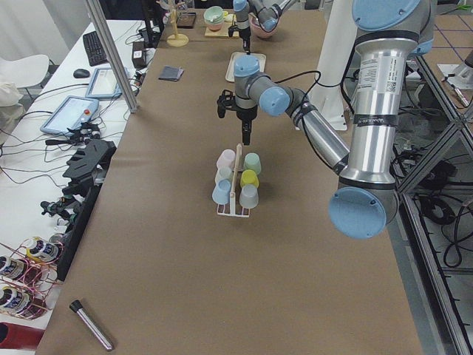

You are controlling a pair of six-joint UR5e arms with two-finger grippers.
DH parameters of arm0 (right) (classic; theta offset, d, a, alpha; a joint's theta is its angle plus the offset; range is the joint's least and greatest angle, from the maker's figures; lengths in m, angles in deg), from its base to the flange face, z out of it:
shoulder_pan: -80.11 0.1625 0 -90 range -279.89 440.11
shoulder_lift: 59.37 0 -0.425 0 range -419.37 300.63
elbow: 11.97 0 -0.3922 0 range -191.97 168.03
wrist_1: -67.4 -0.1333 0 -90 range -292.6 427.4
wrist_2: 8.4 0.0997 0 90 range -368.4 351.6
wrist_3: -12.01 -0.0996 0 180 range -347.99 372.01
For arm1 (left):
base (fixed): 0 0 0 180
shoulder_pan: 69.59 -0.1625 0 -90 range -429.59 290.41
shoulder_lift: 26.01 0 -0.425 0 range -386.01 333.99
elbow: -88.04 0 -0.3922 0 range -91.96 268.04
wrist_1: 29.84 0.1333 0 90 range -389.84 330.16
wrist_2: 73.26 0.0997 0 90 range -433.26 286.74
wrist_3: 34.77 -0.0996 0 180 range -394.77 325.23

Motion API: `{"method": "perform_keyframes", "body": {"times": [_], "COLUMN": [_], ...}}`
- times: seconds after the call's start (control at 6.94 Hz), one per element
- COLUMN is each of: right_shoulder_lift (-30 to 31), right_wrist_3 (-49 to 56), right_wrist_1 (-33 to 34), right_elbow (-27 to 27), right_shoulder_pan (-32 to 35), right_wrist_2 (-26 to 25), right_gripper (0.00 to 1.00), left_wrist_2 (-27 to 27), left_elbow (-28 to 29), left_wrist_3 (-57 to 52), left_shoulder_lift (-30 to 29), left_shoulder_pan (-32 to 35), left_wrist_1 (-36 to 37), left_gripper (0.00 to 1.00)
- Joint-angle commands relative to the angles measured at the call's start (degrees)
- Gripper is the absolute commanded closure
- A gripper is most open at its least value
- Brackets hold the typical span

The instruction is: Pick up and place green cup on tray

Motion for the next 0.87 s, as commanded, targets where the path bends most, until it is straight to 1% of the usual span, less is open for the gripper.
{"method": "perform_keyframes", "body": {"times": [0.0, 0.14, 0.29, 0.43, 0.58, 0.72], "right_shoulder_lift": [0.09, 0.09, 0.52, 1.05, 1.49, 2.10], "right_wrist_3": [0.09, 0.35, 0.44, 0.53, 1.22, 4.19], "right_wrist_1": [0.00, 0.00, -0.09, -0.09, -0.09, -0.09], "right_elbow": [-0.97, -1.59, -2.81, -4.91, -6.07, -6.86], "right_shoulder_pan": [0.17, 0.17, 0.26, 0.95, 2.61, 3.50], "right_wrist_2": [0.09, 0.09, 0.70, 3.23, 5.78, 6.50], "right_gripper": [0.95, 0.98, 0.99, 0.99, 0.99, 0.99], "left_wrist_2": [5.72, 8.98, 13.71, 20.37, 26.53, 30.51], "left_elbow": [-1.83, -2.10, -2.36, -3.32, -4.99, -5.53], "left_wrist_3": [0.00, 0.00, 0.00, 0.00, 0.00, -0.08], "left_shoulder_lift": [-0.10, -0.10, -0.10, -0.19, -4.10, -12.24], "left_shoulder_pan": [-7.70, -10.97, -15.70, -21.75, -27.03, -30.39], "left_wrist_1": [0.02, 0.02, 0.11, 3.85, 14.76, 27.58], "left_gripper": [0.02, 0.02, 0.02, 0.02, 0.02, 0.02]}}
